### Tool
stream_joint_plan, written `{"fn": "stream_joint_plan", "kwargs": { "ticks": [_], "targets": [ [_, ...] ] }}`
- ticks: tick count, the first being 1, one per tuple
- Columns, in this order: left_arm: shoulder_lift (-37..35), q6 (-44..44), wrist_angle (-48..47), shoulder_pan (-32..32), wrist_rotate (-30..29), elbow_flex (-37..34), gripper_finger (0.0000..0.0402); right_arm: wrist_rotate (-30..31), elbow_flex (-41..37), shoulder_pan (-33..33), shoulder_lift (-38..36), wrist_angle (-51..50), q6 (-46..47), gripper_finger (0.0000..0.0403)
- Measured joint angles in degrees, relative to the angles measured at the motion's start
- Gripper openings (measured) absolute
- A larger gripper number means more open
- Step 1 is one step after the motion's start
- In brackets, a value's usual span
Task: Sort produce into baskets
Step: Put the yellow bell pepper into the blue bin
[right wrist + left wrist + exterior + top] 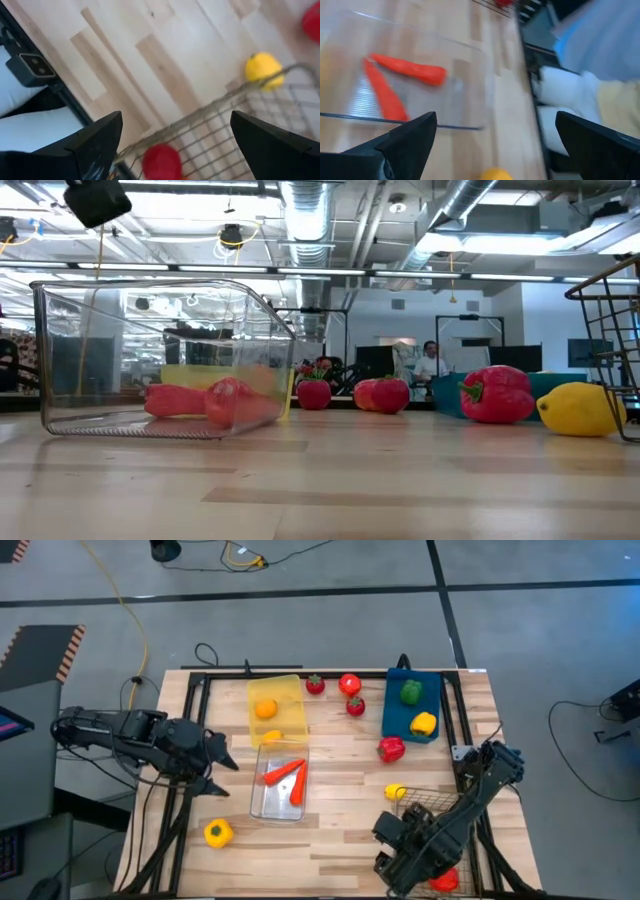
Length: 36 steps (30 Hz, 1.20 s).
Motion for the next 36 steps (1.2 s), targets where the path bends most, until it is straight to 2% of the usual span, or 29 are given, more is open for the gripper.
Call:
{"fn": "stream_joint_plan", "kwargs": {
  "ticks": [4,14,20,28,36],
  "targets": [
    [0.6,-1.6,-0.3,-2.3,1.0,0.0,0.0394,0.8,0.0,-2.3,0.0,0.3,-4.7,0.04],
    [8.5,-8.0,-9.1,-11.3,-3.8,0.0,0.0394,0.9,0.0,-8.5,0.0,3.7,-11.0,0.04],
    [13.4,-9.7,-10.1,-15.2,-6.3,0.0,0.0394,0.9,0.0,-11.5,0.0,4.4,-14.7,0.04],
    [17.9,-15.5,-11.2,-19.8,-8.6,0.0,0.0394,0.8,0.0,-14.0,0.0,4.4,-15.1,0.04],
    [22.6,-22.1,-11.0,-28.1,-9.0,0.0,0.0394,0.8,0.0,-14.5,0.0,4.4,-15.1,0.04]
  ]
}}
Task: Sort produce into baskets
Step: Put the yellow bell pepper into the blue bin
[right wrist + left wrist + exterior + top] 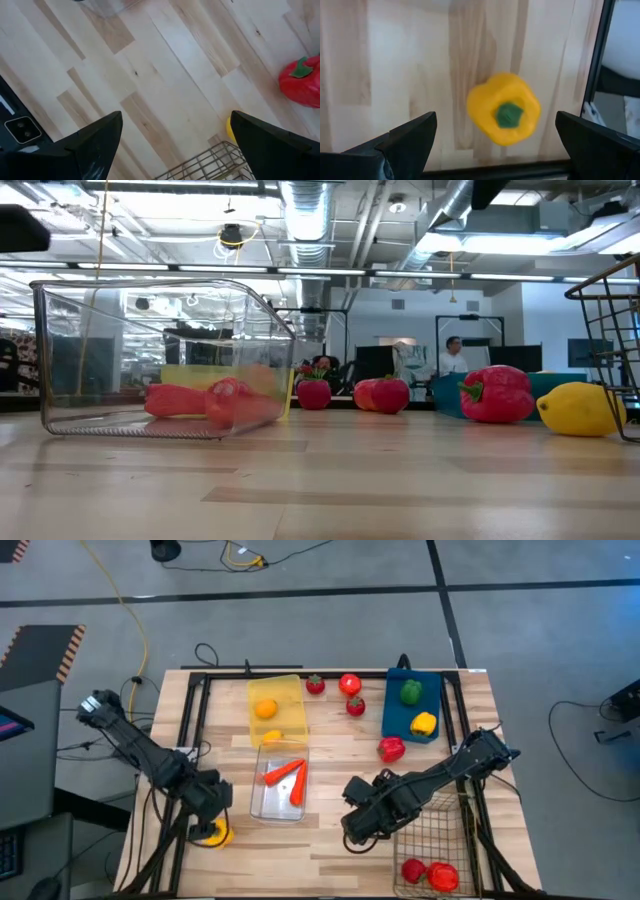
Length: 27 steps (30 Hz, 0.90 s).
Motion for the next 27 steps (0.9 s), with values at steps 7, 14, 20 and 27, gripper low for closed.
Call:
{"fn": "stream_joint_plan", "kwargs": {
  "ticks": [7,14,20,27],
  "targets": [
    [4.4,-4.1,0.5,-5.7,-0.9,0.0,0.0394,0.0,0.0,0.1,0.0,0.0,0.0,0.04],
    [8.2,-6.5,1.6,-8.2,-1.1,0.0,0.0394,0.0,0.0,0.1,0.0,0.0,0.0,0.04],
    [11.4,-7.3,3.1,-9.0,-1.9,0.0,0.0394,0.0,0.0,0.1,0.0,0.0,0.0,0.04],
    [14.5,-7.8,3.9,-9.0,-1.7,0.0,0.0394,0.0,0.0,0.1,0.0,0.0,0.0,0.04]
  ]
}}
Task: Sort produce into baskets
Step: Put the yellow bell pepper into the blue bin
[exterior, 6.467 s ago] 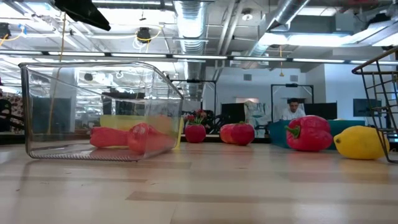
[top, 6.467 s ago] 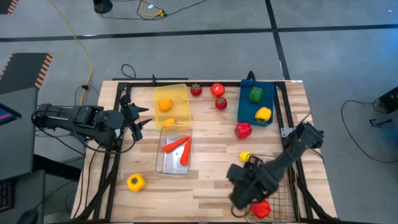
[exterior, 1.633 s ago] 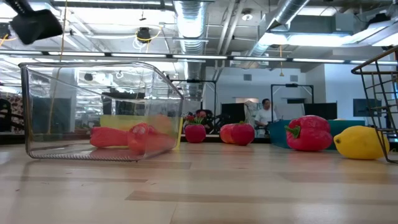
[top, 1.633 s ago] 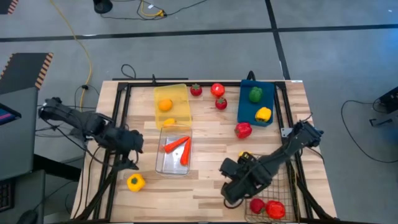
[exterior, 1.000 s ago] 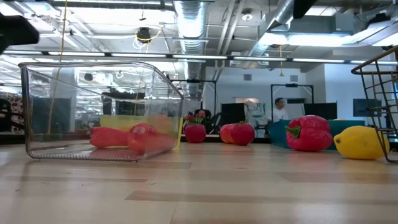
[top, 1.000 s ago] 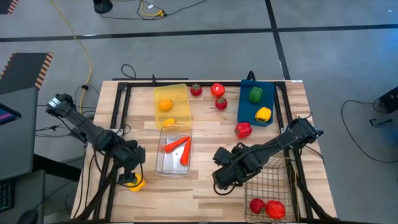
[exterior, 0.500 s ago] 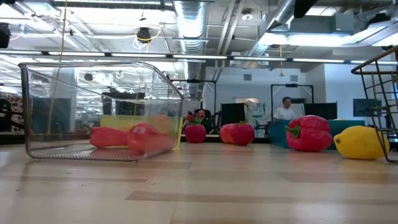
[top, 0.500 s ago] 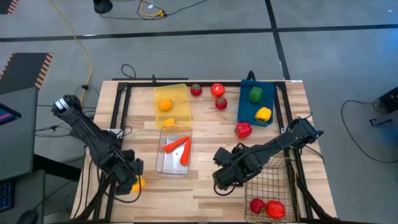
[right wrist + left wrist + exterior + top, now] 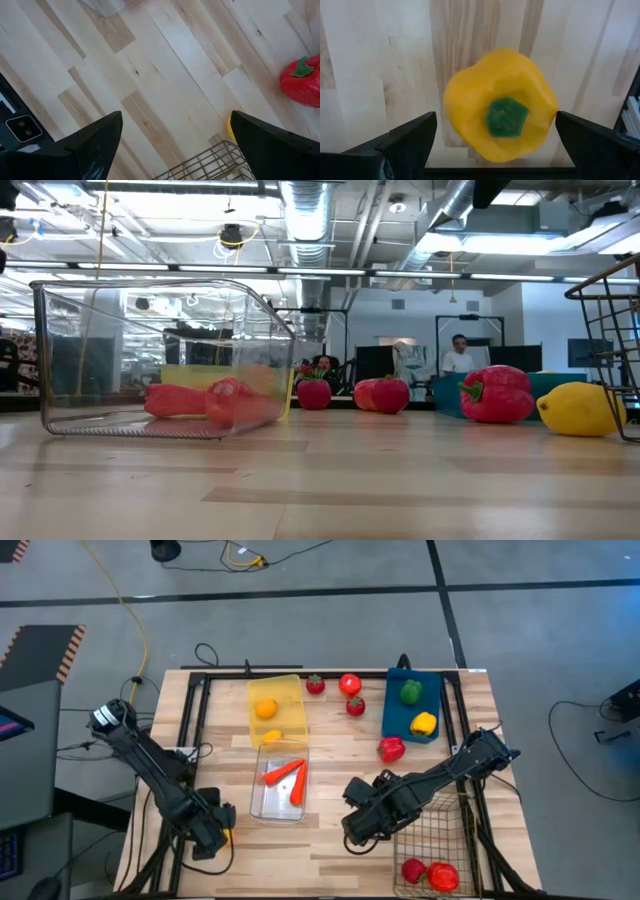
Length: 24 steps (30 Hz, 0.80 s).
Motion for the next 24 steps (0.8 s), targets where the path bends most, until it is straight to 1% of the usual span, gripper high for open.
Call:
{"fn": "stream_joint_plan", "kwargs": {
  "ticks": [7,15,24],
  "targets": [
    [0.7,-2.3,0.0,0.0,0.4,0.0,0.0394,0.0,0.0,0.0,0.0,0.0,0.0,0.04],
    [0.8,-2.5,0.3,0.0,0.1,0.0,0.0394,0.0,0.0,0.0,0.0,0.0,0.0,0.04],
    [0.8,-4.5,4.3,0.0,0.0,0.0,0.0394,0.0,0.0,0.0,0.0,0.0,0.0,0.04]
  ]
}}
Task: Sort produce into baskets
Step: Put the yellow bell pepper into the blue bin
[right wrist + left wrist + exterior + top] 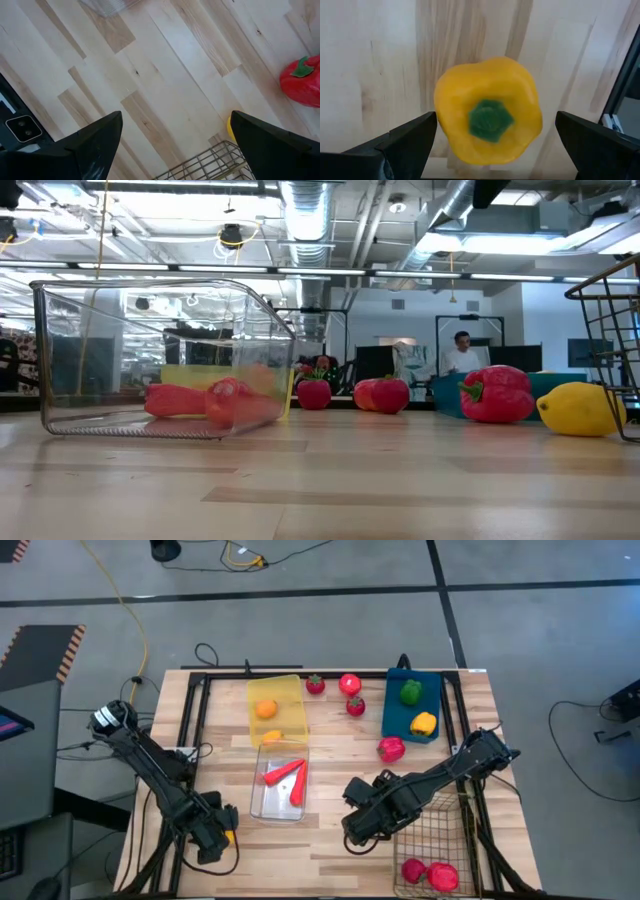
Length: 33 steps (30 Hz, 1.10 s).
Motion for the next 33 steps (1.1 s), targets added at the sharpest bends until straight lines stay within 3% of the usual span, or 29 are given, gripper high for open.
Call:
{"fn": "stream_joint_plan", "kwargs": {
  "ticks": [17,28,33],
  "targets": [
    [0.3,-0.2,0.0,0.0,-3.2,0.0,0.0394,0.0,0.0,0.0,0.0,0.0,0.0,0.04],
    [8.1,1.4,-0.1,0.0,0.9,0.0,0.0392,0.0,0.0,0.0,0.0,0.0,0.0,0.04],
    [9.9,3.8,-0.1,0.0,0.9,0.0,0.0366,0.0,0.0,0.0,0.0,0.0,0.0,0.04]
  ]
}}
